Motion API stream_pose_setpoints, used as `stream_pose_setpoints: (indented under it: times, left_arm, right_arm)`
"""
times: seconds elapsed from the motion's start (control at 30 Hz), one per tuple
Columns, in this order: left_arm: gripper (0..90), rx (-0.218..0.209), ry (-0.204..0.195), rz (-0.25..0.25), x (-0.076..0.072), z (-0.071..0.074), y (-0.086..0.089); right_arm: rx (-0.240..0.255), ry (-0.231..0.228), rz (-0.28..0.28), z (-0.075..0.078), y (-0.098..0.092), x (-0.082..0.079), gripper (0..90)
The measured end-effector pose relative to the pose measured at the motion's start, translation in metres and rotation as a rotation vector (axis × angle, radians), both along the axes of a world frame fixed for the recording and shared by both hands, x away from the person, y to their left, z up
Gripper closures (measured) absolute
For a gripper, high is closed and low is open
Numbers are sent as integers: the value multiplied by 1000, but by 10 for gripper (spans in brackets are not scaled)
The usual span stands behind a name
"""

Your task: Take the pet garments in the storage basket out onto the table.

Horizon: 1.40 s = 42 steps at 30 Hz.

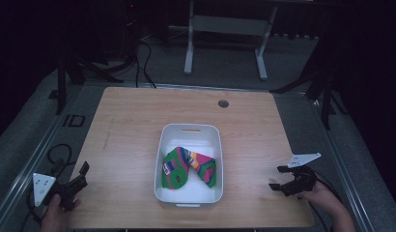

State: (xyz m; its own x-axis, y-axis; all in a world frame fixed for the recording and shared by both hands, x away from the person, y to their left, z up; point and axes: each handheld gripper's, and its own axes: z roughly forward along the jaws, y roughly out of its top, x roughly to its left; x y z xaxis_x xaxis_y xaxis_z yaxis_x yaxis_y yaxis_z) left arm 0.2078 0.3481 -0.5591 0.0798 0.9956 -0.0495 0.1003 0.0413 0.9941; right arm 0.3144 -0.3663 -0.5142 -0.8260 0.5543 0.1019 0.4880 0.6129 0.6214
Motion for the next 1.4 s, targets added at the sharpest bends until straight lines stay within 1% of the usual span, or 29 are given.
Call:
stream_pose_setpoints:
  times: [0.03,0.1,0.13,0.23,0.27,0.3,0.37,0.4,0.5,0.53,0.57,0.7,0.73,0.8,0.83,0.9,0.93,1.0,1.03,1.13,1.27,1.4]
  left_arm:
    - [148,1,1,-1,0,0,0]
    - [147,1,2,-2,0,0,0]
    - [148,0,3,-2,0,0,0]
    - [148,-2,3,-2,0,0,0]
    - [148,-2,3,-3,0,0,0]
    - [148,-2,4,-2,0,0,0]
    - [147,-1,5,-3,0,0,0]
    - [148,0,6,-5,0,0,0]
    - [148,-1,6,-5,0,0,1]
    - [148,-2,6,-4,0,0,1]
    - [148,-2,6,-5,0,0,1]
    - [148,-1,6,-5,0,0,1]
    - [147,-2,6,-6,0,0,1]
    - [147,-2,6,-6,0,0,1]
    - [148,-2,6,-7,0,0,1]
    - [147,-2,5,-7,0,0,1]
    - [147,-2,5,-7,0,0,1]
    - [148,-1,5,-7,0,0,1]
    - [148,3,4,-8,0,0,0]
    - [147,6,5,-9,0,0,0]
    - [148,5,4,-10,0,0,0]
    - [147,3,3,-12,0,0,0]
  right_arm:
    - [-7,11,14,1,4,0,155]
    - [-19,13,38,4,12,1,155]
    - [-11,22,48,6,16,2,155]
    - [-16,12,62,10,24,3,155]
    - [-11,16,69,13,29,4,155]
    - [-8,11,88,18,37,5,156]
    - [-6,17,93,20,40,5,156]
    - [-12,9,114,25,48,7,156]
    - [-9,8,133,32,57,10,155]
    - [-9,8,133,32,57,10,155]
    - [-10,5,152,36,66,12,155]
    - [-10,7,174,42,78,14,156]
    - [-9,2,192,46,88,16,156]
    - [-11,4,200,47,91,16,156]
    - [-19,-3,213,51,100,18,156]
    - [-14,2,224,55,107,20,156]
    - [-14,2,224,55,107,20,156]
    - [-16,3,241,59,114,21,156]
    - [-19,-3,255,62,122,23,156]
    - [-24,-15,281,68,134,26,156]
    - [-27,-16,315,74,151,28,159]
    - [-37,-15,340,76,166,31,160]
